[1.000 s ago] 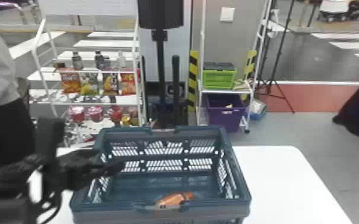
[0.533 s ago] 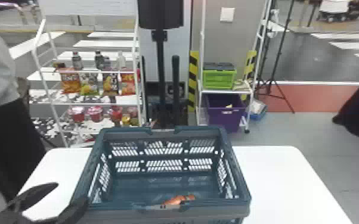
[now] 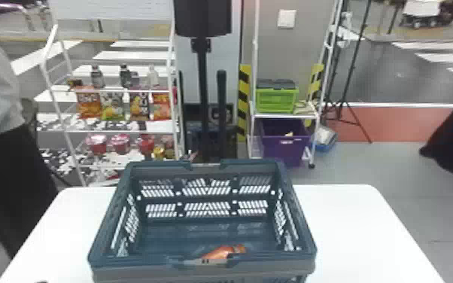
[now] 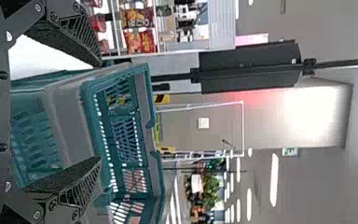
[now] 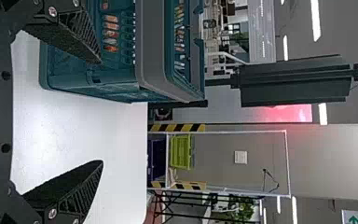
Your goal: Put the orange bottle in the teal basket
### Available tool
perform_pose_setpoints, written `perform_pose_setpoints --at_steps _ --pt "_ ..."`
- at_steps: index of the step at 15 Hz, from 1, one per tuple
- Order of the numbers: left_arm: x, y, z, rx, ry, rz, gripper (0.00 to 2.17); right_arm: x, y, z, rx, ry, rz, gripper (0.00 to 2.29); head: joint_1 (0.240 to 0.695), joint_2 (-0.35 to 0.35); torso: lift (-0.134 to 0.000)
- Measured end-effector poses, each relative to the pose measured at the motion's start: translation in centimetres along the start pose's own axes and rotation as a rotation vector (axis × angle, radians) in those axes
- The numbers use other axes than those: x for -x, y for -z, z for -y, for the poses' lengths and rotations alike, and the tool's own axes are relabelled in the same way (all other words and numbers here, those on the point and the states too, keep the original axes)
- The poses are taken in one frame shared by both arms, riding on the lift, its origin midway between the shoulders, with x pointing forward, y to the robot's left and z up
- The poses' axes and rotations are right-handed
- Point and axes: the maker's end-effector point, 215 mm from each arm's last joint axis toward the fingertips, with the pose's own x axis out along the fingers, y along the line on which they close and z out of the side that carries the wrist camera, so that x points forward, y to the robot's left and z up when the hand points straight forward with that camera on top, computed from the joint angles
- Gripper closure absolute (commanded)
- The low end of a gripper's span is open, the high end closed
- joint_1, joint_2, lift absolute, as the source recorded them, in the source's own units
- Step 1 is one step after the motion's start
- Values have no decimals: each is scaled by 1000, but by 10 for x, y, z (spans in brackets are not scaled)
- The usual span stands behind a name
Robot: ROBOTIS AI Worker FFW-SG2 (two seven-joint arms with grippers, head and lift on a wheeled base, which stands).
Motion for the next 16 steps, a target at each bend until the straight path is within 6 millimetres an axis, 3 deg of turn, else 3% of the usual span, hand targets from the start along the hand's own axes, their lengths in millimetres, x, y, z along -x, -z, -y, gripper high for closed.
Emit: perform_pose_setpoints --at_steps 4,8,10,16 --pt "11 30 17 58 -138 40 201 -4 -3 -9 1 -31 9 127 499 0 0" --pt "10 47 42 94 -161 30 201 -6 -6 -17 3 -58 18 127 499 0 0" --pt "11 52 44 97 -165 16 201 -6 -7 -20 3 -67 22 127 499 0 0" --pt "23 38 47 95 -164 27 201 -4 -16 -22 0 -75 40 127 499 0 0"
